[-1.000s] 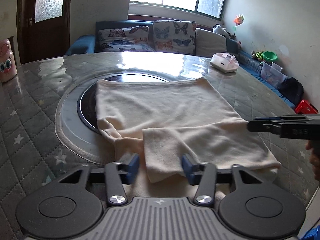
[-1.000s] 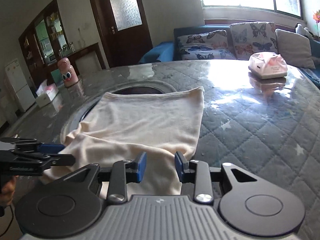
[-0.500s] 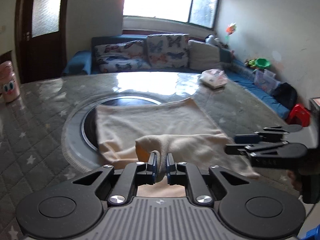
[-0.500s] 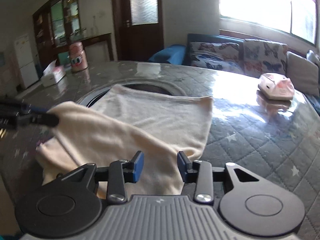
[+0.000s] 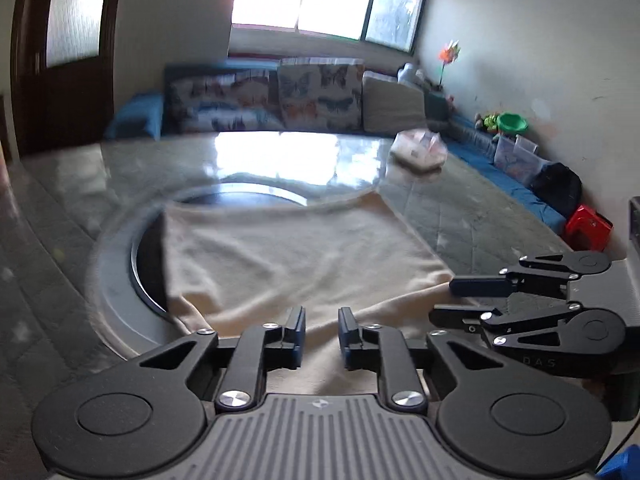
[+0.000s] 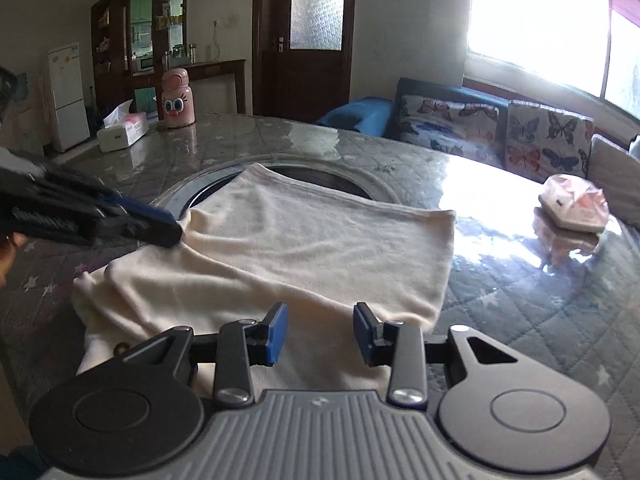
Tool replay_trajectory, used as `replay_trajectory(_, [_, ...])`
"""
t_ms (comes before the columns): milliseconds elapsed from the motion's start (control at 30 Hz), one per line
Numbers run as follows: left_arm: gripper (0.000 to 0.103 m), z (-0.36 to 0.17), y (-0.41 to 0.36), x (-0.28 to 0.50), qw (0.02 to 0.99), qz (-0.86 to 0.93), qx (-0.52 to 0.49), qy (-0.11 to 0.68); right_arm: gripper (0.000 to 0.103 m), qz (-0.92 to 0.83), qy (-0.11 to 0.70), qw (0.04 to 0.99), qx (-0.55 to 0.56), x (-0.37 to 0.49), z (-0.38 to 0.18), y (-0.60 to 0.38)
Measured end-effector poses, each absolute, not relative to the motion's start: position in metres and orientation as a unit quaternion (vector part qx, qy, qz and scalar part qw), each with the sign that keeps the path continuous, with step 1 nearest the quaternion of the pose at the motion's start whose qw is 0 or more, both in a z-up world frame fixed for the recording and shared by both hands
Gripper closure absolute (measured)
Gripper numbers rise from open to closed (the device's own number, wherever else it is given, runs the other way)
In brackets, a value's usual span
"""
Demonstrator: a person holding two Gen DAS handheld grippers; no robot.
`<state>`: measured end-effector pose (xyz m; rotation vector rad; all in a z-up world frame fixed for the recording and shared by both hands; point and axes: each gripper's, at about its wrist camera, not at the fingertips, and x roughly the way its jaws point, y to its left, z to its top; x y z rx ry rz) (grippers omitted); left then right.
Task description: Fold clothes
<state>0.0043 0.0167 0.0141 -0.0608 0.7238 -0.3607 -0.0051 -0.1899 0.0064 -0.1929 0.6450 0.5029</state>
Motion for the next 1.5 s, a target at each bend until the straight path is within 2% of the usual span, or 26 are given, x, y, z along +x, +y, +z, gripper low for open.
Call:
replay_trajectory(200, [0.087, -0.011, 0.025, 0.017, 0.914, -0.161, -0.025, 0.371, 0.070, 0.236, 0.323, 0.910, -0.106, 0.006, -0.008, -0.185])
replay_trajectory(467, [0.087, 0.004, 0.024, -0.006, 0.918, -0.181, -0.011, 0.353, 0.070, 0.278, 0.304, 0.898, -0.152, -0.025, 0.009, -0.170])
replay_trajectory(667, [0.086, -0.009, 0.015, -0.015, 0.912, -0.187, 0.014, 0.366, 0.071, 0.290, 0.314, 0.887, -0.177, -0.041, -0.008, -0.159])
replay_trajectory(900, [0.074, -0.003, 0.008, -0.027, 0.916, -0.190, 0.042, 0.351, 0.071, 0.288, 0.305, 0.891, -0.174, -0.050, 0.004, -0.165])
replay_trajectory(1033, [0.073, -0.011, 0.007, -0.031, 0.914, -0.184, 0.049, 0.359, 0.071, 0.283, 0.323, 0.889, -0.161, -0.053, -0.006, -0.172])
replay_trajectory(1267, [0.064, -0.003, 0.004, -0.038, 0.915, -0.187, 0.061, 0.352, 0.071, 0.269, 0.325, 0.896, -0.135, -0.060, -0.002, -0.190])
replay_trajectory(1500, [0.063, 0.001, 0.003, -0.038, 0.915, -0.185, 0.060, 0.354, 0.071, 0.279, 0.319, 0.894, -0.144, -0.061, 0.005, -0.188])
